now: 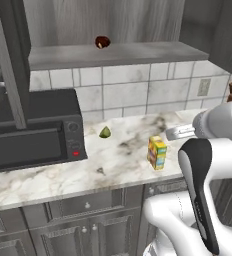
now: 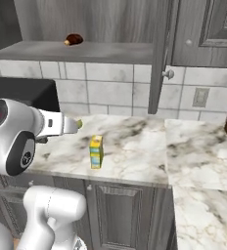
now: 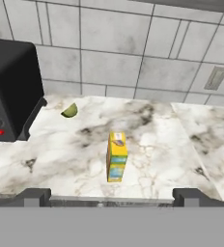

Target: Pick the boxed food and cereal from the counter and place them in the cabinets closest to them.

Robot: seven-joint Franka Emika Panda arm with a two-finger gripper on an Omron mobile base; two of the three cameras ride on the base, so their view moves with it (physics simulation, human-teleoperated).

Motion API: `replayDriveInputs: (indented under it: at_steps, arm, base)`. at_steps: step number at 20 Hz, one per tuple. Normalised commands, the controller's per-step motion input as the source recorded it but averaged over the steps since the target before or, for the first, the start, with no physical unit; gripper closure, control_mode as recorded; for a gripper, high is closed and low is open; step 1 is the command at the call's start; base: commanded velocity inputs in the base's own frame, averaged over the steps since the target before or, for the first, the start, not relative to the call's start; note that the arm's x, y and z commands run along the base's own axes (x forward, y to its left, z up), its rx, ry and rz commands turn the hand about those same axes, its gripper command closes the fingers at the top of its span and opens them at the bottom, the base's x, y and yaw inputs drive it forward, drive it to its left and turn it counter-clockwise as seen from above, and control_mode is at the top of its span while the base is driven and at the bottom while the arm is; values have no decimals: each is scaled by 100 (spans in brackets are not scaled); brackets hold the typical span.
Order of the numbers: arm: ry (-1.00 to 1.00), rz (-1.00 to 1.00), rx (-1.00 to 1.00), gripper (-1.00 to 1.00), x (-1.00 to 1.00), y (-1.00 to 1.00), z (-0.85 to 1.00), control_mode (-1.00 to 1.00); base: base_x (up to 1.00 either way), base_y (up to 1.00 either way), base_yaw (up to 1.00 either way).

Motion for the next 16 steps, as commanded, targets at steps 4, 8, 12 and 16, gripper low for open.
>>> replayDriveInputs:
  at_steps: [4,8,12,16]
  arm:
    - [0,0,0,-100,0,0,0,100]
    - [0,0,0,-100,0,0,0,-100]
    - [1,0,0,-100,8,0,-6,-100]
    - [0,0,0,-100,2,-1,-21,-100]
  base:
    - [28,0,0]
    - [2,0,0]
    - [0,0,0]
    - [0,0,0]
